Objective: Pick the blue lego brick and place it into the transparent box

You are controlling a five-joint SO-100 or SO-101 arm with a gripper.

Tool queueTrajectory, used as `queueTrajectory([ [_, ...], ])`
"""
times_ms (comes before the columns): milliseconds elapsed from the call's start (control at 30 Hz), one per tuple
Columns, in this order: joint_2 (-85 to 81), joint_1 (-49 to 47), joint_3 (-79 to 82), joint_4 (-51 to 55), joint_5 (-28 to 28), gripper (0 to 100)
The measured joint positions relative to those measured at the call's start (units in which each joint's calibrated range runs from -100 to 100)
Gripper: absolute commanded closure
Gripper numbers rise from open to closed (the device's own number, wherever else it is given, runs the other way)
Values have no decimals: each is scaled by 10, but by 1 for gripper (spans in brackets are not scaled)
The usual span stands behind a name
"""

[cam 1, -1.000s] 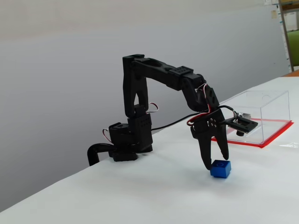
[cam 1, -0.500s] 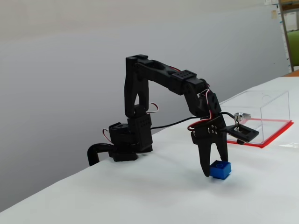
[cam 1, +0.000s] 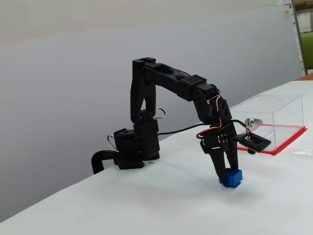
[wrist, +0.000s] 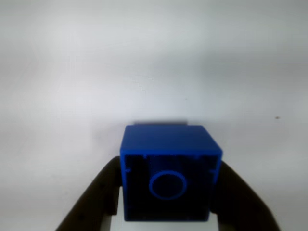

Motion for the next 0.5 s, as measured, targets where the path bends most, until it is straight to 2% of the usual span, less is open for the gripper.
queueTrajectory([
  [133,0,0,0,0,0,91],
  [500,-34,-28,-6,1,0,90],
])
